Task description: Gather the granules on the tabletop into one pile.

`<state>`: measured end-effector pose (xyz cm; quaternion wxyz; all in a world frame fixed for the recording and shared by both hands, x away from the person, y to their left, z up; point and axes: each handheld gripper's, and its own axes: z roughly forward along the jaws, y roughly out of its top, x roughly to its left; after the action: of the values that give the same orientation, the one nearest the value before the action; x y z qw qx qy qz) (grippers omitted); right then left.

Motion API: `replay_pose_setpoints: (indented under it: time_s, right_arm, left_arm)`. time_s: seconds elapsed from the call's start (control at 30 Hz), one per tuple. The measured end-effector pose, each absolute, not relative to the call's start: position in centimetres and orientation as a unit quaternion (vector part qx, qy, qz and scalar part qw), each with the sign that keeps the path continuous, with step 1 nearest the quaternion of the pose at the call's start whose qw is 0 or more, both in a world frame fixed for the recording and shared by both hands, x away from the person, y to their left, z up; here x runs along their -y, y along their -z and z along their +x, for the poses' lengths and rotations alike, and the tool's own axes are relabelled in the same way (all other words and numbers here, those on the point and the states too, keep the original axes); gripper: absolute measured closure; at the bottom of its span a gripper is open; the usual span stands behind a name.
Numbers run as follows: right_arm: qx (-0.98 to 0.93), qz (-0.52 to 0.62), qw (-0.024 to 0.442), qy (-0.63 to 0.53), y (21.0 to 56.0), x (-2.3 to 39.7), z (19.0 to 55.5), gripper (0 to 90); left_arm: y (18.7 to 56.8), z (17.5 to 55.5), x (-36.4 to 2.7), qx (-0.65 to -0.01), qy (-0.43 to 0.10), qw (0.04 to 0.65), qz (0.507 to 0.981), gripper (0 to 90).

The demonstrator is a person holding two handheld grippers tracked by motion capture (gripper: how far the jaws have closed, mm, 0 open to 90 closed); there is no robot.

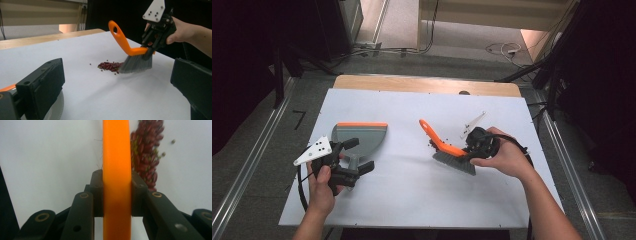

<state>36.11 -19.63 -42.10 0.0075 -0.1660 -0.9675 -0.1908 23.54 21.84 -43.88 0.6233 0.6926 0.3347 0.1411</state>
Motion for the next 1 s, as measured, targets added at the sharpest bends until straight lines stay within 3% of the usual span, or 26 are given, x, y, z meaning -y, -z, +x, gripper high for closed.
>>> replay_pose_setpoints:
  time_s: [0.33, 0.57, 0.77, 1.0]
  right_arm:
    - [0.970, -0.127, -0.025, 0.207, 43.4, 20.0, 37.8, 68.1]
    - [0.962, -0.133, -0.044, 0.232, 41.7, 19.6, 38.3, 68.0]
    - [0.926, -0.268, -0.075, 0.253, 40.5, 21.6, 37.2, 68.0]
    - [0.847, -0.461, -0.132, 0.228, 42.3, 23.7, 35.6, 68.0]
  left_arm:
    - [44.0, 23.6, -21.6, -0.336, -0.139, 0.620, 0.695, 0.3]
    - [43.9, 23.5, -21.9, -0.337, -0.140, 0.623, 0.692, 0.3]
    - [43.8, 23.4, -22.1, -0.337, -0.143, 0.625, 0.690, 0.3]
    - [43.7, 23.5, -21.7, -0.335, -0.142, 0.623, 0.693, 0.3]
